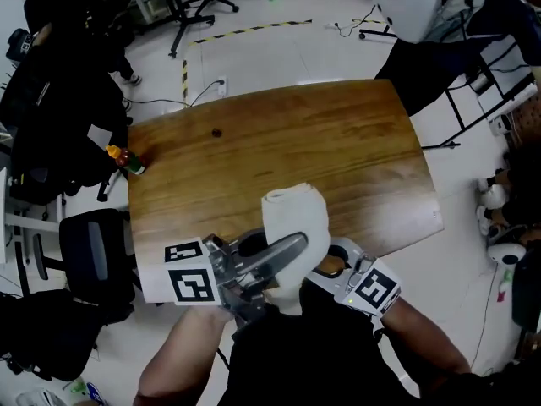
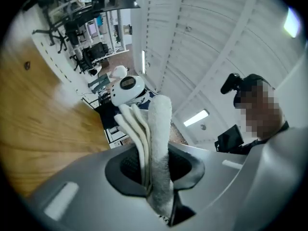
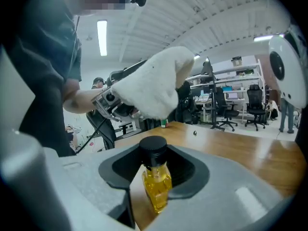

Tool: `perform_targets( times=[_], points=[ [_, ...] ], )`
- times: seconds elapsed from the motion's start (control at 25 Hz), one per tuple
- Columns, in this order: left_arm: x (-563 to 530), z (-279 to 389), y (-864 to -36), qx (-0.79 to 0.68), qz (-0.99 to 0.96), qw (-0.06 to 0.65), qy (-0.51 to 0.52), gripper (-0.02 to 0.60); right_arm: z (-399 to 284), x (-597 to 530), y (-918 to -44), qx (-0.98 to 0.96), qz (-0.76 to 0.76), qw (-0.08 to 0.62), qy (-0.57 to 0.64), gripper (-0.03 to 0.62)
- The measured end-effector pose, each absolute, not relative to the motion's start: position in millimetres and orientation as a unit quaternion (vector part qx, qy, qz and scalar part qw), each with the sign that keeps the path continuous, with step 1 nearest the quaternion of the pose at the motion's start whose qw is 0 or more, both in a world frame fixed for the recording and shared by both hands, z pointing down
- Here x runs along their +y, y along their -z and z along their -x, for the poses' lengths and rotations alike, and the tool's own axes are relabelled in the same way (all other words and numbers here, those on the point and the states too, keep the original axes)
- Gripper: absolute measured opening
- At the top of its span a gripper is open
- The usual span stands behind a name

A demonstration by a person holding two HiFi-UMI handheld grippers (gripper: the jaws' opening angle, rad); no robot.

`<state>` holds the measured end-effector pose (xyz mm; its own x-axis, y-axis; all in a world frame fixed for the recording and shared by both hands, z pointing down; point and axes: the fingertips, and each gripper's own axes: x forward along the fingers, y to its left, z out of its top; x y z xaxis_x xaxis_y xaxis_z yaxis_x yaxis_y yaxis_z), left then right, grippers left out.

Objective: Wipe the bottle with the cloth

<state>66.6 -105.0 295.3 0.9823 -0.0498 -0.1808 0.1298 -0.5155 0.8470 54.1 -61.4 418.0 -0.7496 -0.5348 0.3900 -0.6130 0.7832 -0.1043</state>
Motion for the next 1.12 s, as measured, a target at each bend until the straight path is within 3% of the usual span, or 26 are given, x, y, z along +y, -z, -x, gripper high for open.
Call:
perform_targets(
  times=[0.2, 0.4, 0.76, 1.0, 1.12],
  points=[
    [-87.6, -84.8, -336.4, 0.007, -0.822, 0.565, 0.07, 0.101, -52.4, -57.7, -417.7, -0.926, -0.318, 0.17, -0.112, 0.147],
    [-88.0, -78.9, -375.7, -0.081, -0.882, 0.463, -0.019, 0.103, -54.1, -50.1, -418.3, -0.928, -0.314, 0.176, -0.1, 0.147],
    [-98.4, -61.1, -374.0, -0.163, -0.942, 0.271, -0.111, 0.103, -55.9, -50.3, -419.5, -0.927, -0.321, 0.168, -0.1, 0.147],
    [-117.6, 18.8, -379.8, -0.261, -0.924, 0.252, -0.123, 0.103, -61.9, -51.3, -426.8, -0.92, -0.341, 0.167, -0.101, 0.147],
    [-111.9, 54.6, -366.2, -0.27, -0.911, 0.304, -0.064, 0.104, -62.6, -55.9, -426.5, -0.916, -0.352, 0.164, -0.103, 0.147]
  ],
)
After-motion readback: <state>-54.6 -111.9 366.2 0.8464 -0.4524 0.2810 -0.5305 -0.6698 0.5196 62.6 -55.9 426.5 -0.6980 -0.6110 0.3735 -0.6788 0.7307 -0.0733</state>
